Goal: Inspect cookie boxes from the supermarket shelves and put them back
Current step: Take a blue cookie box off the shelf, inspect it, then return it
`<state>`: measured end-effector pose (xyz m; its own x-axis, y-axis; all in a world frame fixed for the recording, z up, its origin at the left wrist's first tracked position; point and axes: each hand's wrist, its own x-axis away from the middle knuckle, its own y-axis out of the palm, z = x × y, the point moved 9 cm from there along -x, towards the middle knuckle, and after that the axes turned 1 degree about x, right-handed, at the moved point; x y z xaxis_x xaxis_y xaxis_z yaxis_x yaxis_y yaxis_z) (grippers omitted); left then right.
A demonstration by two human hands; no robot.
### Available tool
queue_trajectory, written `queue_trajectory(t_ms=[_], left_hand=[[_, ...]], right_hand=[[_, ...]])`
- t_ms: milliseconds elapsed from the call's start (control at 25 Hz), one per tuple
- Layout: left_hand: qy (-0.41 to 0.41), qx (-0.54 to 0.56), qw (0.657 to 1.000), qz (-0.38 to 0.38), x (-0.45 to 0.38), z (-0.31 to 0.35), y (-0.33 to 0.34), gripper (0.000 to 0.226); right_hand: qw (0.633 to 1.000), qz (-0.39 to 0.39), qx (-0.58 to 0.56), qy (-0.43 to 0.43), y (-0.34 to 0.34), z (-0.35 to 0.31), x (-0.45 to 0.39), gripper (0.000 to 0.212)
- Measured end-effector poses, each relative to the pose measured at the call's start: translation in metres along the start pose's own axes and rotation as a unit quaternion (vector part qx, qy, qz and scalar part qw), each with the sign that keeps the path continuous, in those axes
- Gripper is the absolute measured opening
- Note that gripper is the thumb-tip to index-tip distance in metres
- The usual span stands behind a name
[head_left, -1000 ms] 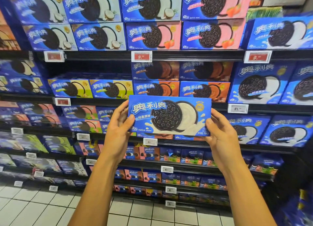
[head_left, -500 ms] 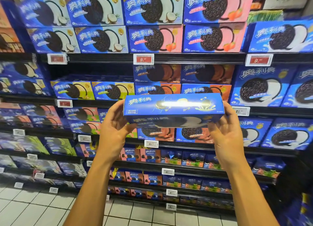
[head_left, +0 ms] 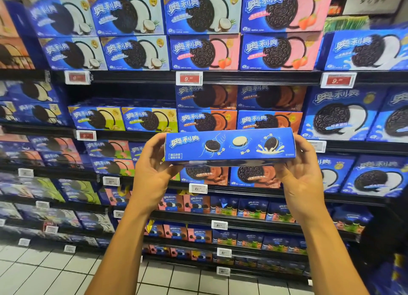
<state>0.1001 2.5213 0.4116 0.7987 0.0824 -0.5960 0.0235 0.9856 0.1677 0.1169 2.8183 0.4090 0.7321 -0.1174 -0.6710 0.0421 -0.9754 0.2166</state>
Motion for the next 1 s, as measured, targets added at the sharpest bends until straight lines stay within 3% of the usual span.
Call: queue_trajectory(t_ms=[360, 520, 840, 1000], left_hand=[[-0.015, -0.014, 0.999, -0.039, -0.004, -0.007, 0.004, 0.06], [-0.068, -0.06, 0.993, -0.07, -0.01, -0.015, -0.005, 0.068], [-0.163, -0.008, 0.983, -0.084, -0.013, -0.032, 0.004, 0.047], [-0.18, 0.006, 0.981, -0.079, -0.013, -0.036, 0.009, 0.025]], right_hand=[[1.0, -0.005, 0.029, 0.009, -0.009, 0.002, -0.003, 0.053], [0.998, 0.003, 0.052, 0.032, -0.015, 0.0, -0.002, 0.05], [0.985, 0.088, 0.021, 0.144, -0.018, 0.017, -0.006, 0.037], [0.983, 0.051, -0.062, 0.163, -0.012, 0.026, -0.006, 0.053]])
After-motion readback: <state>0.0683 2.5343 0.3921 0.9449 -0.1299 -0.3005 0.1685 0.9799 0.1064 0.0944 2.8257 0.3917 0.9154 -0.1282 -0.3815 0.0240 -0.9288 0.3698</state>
